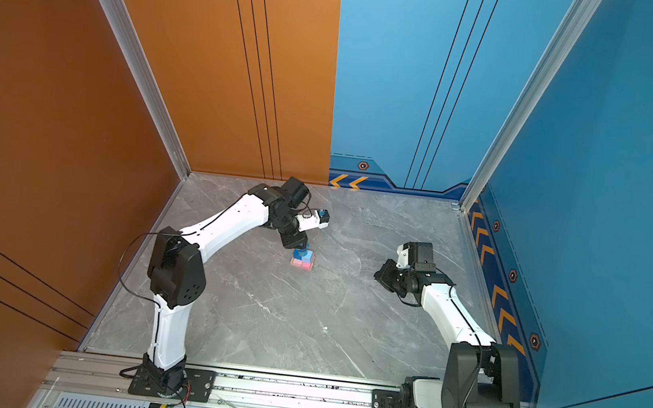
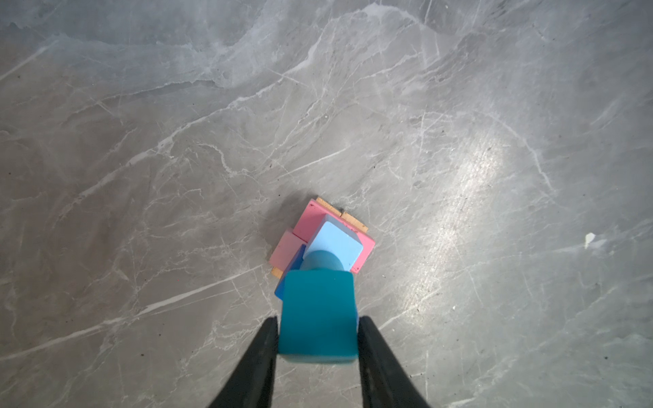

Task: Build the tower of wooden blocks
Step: 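Lower the teal cube onto the dark blue cylinder top, then open the left gripper and release the teal cube on the stack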

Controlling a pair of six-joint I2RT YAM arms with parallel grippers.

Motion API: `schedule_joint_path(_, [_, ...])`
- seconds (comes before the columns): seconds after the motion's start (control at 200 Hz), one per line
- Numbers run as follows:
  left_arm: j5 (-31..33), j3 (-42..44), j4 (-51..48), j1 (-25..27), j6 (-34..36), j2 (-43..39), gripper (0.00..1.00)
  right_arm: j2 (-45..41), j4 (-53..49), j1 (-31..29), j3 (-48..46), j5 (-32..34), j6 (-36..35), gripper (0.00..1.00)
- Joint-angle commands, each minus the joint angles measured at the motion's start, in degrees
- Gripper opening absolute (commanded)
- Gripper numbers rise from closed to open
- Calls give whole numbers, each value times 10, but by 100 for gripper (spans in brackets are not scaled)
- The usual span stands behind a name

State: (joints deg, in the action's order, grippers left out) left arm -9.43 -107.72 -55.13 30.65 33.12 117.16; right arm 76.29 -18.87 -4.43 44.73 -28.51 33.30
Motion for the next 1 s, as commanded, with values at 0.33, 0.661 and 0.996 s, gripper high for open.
schedule_joint_path(0.33, [0, -24, -12, -6, -9, 8, 52, 3, 6, 3, 1, -5, 1, 9])
schedule_joint_path(0.661, [-28, -44, -11, -7, -18, -13, 74, 0, -4, 3, 11, -4, -1, 9])
schedule_joint_path(0.996, [-8, -31, 10, -7, -34, -95, 79, -11, -25, 8, 33, 3, -13, 26])
